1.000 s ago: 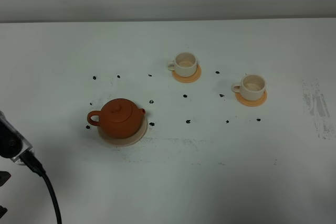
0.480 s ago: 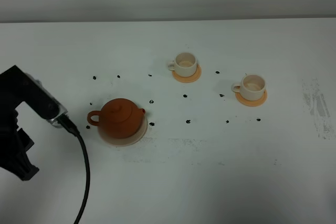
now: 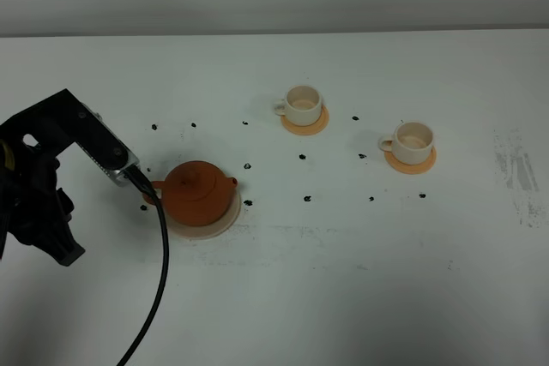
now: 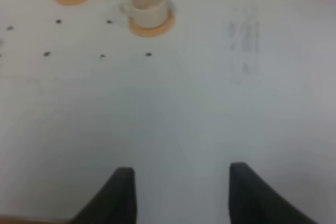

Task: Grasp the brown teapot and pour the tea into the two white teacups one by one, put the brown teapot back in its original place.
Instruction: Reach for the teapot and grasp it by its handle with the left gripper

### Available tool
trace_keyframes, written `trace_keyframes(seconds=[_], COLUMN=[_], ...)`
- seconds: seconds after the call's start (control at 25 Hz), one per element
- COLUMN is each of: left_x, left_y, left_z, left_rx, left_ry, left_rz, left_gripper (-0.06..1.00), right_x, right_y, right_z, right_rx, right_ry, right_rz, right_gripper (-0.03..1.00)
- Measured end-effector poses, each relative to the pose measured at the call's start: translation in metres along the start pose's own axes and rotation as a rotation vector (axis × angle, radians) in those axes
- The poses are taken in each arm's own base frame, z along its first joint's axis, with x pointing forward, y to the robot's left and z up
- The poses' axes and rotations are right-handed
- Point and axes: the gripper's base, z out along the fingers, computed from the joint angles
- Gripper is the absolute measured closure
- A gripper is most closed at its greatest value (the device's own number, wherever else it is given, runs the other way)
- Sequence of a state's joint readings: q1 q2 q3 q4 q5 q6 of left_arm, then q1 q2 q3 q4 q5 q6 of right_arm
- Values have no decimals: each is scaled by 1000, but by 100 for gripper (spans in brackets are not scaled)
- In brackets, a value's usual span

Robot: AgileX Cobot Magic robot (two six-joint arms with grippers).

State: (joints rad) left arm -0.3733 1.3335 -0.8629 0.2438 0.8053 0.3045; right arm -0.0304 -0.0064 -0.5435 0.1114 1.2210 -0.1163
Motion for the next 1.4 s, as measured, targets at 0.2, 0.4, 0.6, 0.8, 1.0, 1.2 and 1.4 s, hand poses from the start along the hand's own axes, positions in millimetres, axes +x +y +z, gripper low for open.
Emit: trace_keyframes(seconds=[0.2,0.4,0.6,0.8,1.0,1.2,1.4], left_x=[0,0,0,0,0,2,4], left_y=[0,0,1,0,0,-1,-2], left_z=[0,0,0,0,0,4,5], left_rx=[-3,-4,-6,-5,-3,13,22], left_ry=[2,-3,-5,-5,1,44,68], left_rz=[3,3,5,5,17,32,40], left_gripper=[55,55,55,55,55,55,55], right_x=[1,-3,-4,-6,-5,-5,-6], right_y=[-9,-10,-9,-8,-8,-6,-1], right_z=[-1,1,9,10,10,9,9], right_rx=[104,90,73,62,62,83,39], right_ry=[7,-34,-73,-81,-83,-91,-97], right_rz=[20,25,31,35,35,69,99], right_gripper=[55,55,55,55,55,55,55])
